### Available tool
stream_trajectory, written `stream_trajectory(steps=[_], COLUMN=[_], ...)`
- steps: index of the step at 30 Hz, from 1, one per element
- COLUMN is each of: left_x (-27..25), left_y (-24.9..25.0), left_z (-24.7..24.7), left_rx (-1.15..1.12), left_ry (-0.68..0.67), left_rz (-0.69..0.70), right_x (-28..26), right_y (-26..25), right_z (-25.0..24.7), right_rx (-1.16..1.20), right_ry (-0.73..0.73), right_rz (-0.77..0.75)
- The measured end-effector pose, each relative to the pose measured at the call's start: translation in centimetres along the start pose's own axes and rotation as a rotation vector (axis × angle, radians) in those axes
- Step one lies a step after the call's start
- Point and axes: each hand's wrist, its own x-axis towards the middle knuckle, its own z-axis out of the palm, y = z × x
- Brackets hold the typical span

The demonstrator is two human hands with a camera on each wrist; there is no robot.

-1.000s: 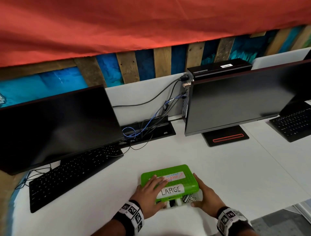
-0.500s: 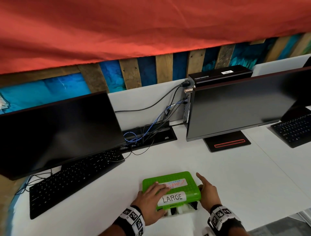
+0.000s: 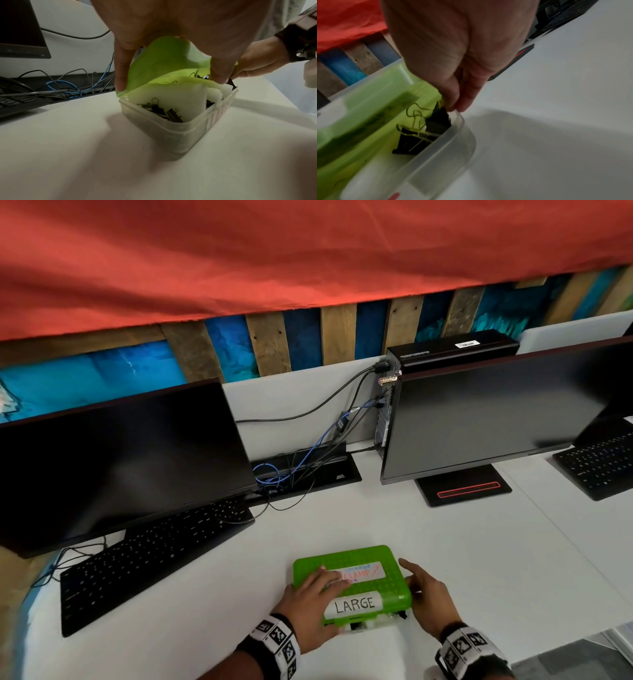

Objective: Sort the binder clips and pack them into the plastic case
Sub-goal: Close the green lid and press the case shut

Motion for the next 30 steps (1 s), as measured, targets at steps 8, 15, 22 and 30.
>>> stream_trajectory(steps=[8, 15, 22, 30], left_x=[0.4, 0.5, 0.3, 0.2], left_y=[-0.2, 0.3, 0.1, 0.0], left_z=[0.8, 1.1, 1.2, 1.7], left_rx=[-0.052, 0.026, 0.158, 0.23], left_ry=[-0.076, -0.121, -0.143, -0.139], left_rz=[0.003, -0.036, 0.0, 0.025], right_x=[-1.3, -1.7, -1.0, -2.3], right_y=[1.9, 2.4, 1.9, 3.4], right_z=[-0.9, -1.4, -0.3, -0.5], right_rx=[-0.003, -0.185, -0.513, -0.922], right_ry=[-0.192, -0.243, -0.171, -0.244], right_rz=[-0.158, -0.274, -0.639, -0.651])
